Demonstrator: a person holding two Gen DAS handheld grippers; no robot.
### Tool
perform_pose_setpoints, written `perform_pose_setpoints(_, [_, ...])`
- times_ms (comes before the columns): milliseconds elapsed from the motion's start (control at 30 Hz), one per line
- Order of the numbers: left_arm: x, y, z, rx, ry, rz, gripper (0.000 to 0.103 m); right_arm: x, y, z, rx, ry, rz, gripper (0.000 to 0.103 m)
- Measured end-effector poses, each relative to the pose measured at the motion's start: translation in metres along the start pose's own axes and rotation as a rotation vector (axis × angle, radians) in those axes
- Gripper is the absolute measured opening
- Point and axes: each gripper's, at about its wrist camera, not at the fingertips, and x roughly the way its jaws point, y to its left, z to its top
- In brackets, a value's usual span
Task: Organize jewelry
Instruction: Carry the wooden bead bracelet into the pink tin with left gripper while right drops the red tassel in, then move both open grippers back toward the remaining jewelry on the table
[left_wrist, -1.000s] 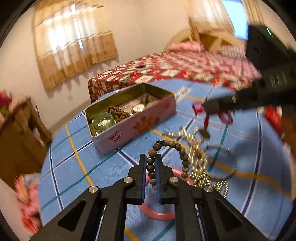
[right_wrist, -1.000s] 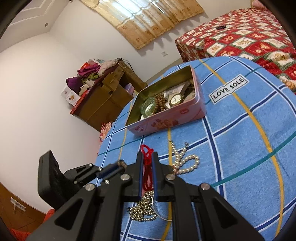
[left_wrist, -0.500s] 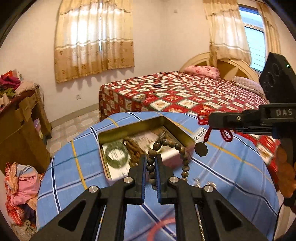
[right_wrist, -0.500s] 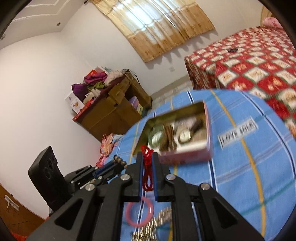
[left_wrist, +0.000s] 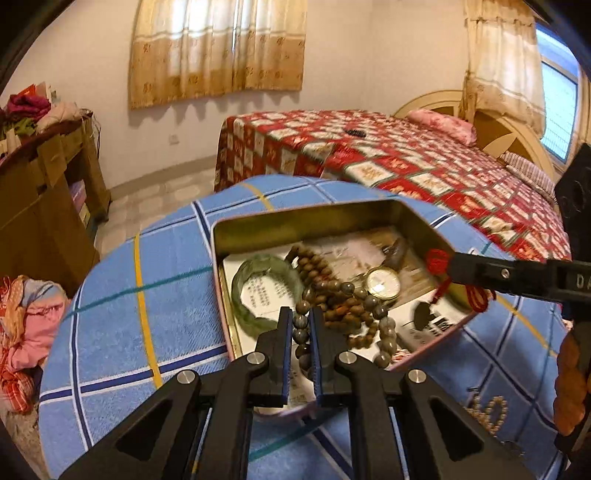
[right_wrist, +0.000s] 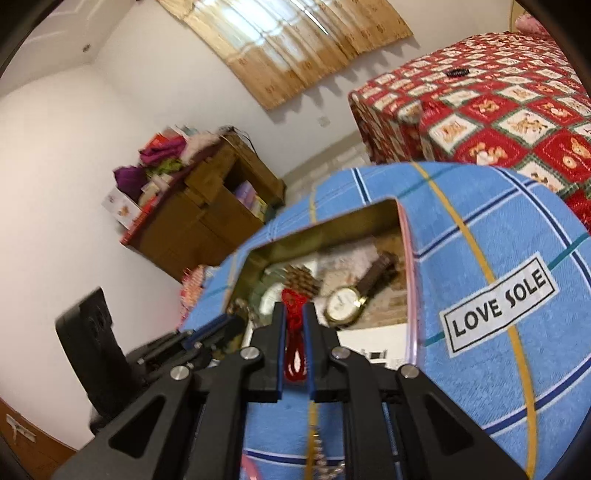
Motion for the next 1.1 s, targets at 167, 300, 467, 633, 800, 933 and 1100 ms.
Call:
perform_pose_setpoints(167, [0.001,-0.006,-0.003,0.047,-0.011,0.010,0.046,0.002,-0.006,-0.008,0.000,0.005,-0.061,0.032])
perform_pose_setpoints(300, [-0.008,-0.014,0.000,0.062,-0.042,0.061,0.071,-0.013,0.000,-0.008,-0.016,-0.054,-0.068,0.058])
perform_pose_setpoints(467, [-0.020,-0.014,-0.003,0.015,-0.022,0.107,0.071,-0.034,0.008,-0.011,-0.017,-0.086,-0.079,0.060])
perform_pose_setpoints(633, [-0.043,-0.022,-0.015,0.001,-0.013,0.148,0.071,-0.049,0.020,-0.027,-0.020,-0.080,-0.080,0.060])
perform_pose_setpoints(800, [-0.063,-0.033,-0.031,0.018,-0.006,0.194,0.071,-0.063,0.029,-0.047,0.000,-0.067,-0.070,0.060])
perform_pose_setpoints(933, [-0.077,-0.039,-0.046,0.003,0.009,0.210,0.071,-0.078,0.033,-0.062,0.001,-0.073,-0.074,0.060])
perform_pose_setpoints(1100, [-0.087,-0.037,-0.069,-0.083,0.042,0.189,0.071,-0.089,0.036,-0.076,0.008,-0.072,-0.070,0.060])
